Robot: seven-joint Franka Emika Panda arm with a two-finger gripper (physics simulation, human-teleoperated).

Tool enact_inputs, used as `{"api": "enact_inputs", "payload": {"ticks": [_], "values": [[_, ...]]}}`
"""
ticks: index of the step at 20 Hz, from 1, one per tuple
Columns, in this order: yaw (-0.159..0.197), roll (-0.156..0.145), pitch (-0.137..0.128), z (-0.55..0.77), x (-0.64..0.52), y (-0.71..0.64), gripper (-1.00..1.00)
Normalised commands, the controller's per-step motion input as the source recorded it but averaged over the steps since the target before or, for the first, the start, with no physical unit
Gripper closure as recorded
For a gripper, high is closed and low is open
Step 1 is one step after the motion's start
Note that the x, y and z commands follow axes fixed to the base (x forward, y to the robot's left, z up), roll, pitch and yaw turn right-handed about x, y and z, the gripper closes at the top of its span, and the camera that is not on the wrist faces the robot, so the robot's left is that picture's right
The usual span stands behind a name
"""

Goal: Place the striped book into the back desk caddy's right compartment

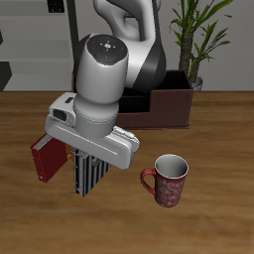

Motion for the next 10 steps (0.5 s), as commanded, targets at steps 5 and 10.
{"api": "enact_inputs", "payload": {"ticks": [5,10], "values": [[0.093,-0.012,-0.079,0.78,-0.36,0.05,1.0],[0.056,-0.006,-0.054,0.62,-0.37,0.04,1.0]]}}
